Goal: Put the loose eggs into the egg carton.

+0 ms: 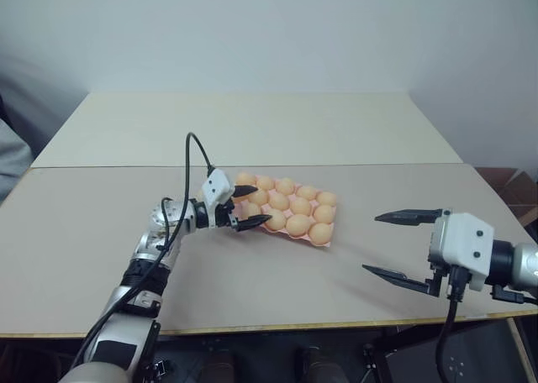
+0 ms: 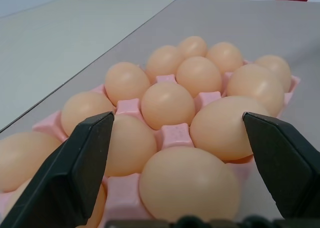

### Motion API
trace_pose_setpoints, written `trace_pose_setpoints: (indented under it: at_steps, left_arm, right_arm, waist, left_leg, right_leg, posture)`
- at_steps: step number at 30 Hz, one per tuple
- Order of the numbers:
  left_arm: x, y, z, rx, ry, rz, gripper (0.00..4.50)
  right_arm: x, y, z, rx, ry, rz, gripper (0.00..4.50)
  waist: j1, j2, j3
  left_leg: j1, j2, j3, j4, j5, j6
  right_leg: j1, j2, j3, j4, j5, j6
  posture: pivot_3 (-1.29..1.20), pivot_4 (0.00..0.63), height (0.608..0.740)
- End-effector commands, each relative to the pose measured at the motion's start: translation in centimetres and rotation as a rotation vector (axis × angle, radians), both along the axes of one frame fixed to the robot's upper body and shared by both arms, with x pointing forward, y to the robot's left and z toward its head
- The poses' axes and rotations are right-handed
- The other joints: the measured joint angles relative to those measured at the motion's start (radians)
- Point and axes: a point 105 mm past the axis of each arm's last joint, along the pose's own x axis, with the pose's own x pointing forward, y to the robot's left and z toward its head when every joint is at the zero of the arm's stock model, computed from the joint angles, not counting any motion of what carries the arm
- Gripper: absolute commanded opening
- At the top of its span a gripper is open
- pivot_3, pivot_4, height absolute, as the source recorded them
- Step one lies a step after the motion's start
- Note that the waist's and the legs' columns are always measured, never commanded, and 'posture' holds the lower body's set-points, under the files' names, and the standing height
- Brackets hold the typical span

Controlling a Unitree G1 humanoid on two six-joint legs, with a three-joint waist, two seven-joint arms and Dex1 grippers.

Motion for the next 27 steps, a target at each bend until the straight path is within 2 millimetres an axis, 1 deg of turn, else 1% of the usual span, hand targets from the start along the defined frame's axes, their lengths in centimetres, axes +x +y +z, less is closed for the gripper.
trace_pose_setpoints:
  at_steps: [1,5,6,7,10,11,13,18,27]
  left_arm:
    - [-0.6,2.7,2.5,-0.008,-0.077,0.038,4.48]
    - [-1.5,6.9,3.5,0.021,-0.064,0.179,4.48]
    - [-1.6,7.6,3.7,0.023,-0.06,0.207,4.48]
    - [-1.7,8.9,3.9,0.029,-0.052,0.272,4.48]
    - [-2.1,11.9,3.7,0.042,-0.019,0.43,4.48]
    - [-2.4,12.4,3.4,0.045,-0.008,0.454,4.48]
    - [-2.7,12.8,2.9,0.048,0.01,0.48,4.48]
    - [-2.6,12.1,2.1,0.036,0.034,0.496,4.48]
    - [-2.3,11.3,2.0,0.032,0.036,0.487,4.48]
  right_arm:
    - [-0.4,-0.2,1.2,-0.013,-0.044,0.003,4.5]
    - [-0.5,-0.7,1.7,-0.022,-0.032,0.008,4.5]
    - [-0.5,-0.8,1.8,-0.024,-0.03,0.009,4.5]
    - [-0.6,-0.9,1.9,-0.024,-0.021,0.012,4.5]
    - [-0.6,-1.0,2.3,-0.012,-0.003,0.021,4.5]
    - [-0.5,-1.1,2.4,-0.012,0.0,0.021,4.5]
    - [-0.3,-1.1,2.3,-0.013,0.005,0.022,4.5]
    - [0.3,-1.0,2.4,-0.02,0.004,0.035,4.5]
    - [0.2,-1.1,2.2,-0.031,0.003,0.027,4.5]
  waist:
    - [-0.003,0.0,0.0]
    - [-0.007,0.0,0.0]
    - [-0.006,0.0,0.0]
    - [-0.005,0.0,0.0]
    - [0.0,0.0,0.0]
    - [0.001,0.0,0.0]
    - [0.004,0.0,0.0]
    - [0.006,-0.001,0.0]
    - [0.002,-0.001,0.0]
  left_leg:
    - [0.0,0.0,0.0,0.0,0.0,0.0]
    - [0.0,0.001,0.0,-0.001,0.0,0.0]
    - [0.0,0.001,0.0,-0.001,0.0,0.0]
    - [0.0,0.001,0.0,-0.001,0.0,0.0]
    - [0.001,0.001,0.0,0.0,0.0,0.0]
    - [0.001,0.001,0.0,0.0,0.0,0.0]
    - [0.002,0.001,0.0,0.0,0.0,0.0]
    - [0.001,0.001,0.0,0.0,0.0,0.0]
    - [0.001,0.001,0.0,-0.001,0.0,0.0]
  right_leg:
    - [0.0,0.0,0.0,0.0,0.0,0.0]
    - [0.0,0.0,0.0,0.0,0.0,0.0]
    - [0.0,0.0,0.0,0.0,0.0,0.0]
    - [0.0,0.0,0.0,0.0,0.0,0.0]
    - [0.0,-0.001,0.0,0.0,-0.001,-0.001]
    - [0.0,-0.001,0.0,0.0,-0.002,-0.003]
    - [0.001,-0.001,0.0,0.0,-0.003,-0.005]
    - [0.001,-0.001,-0.001,0.0,-0.003,-0.005]
    - [0.0,-0.001,-0.001,0.0,-0.001,-0.001]
  posture:
    - [0.0,0.15,0.74]
    - [0.0,0.15,0.74]
    - [0.0,0.15,0.74]
    - [0.0,0.15,0.74]
    - [0.0,0.15,0.74]
    - [0.0,0.15,0.74]
    - [0.0,0.15,0.74]
    - [0.0,0.15,0.74]
    - [0.0,0.15,0.74]
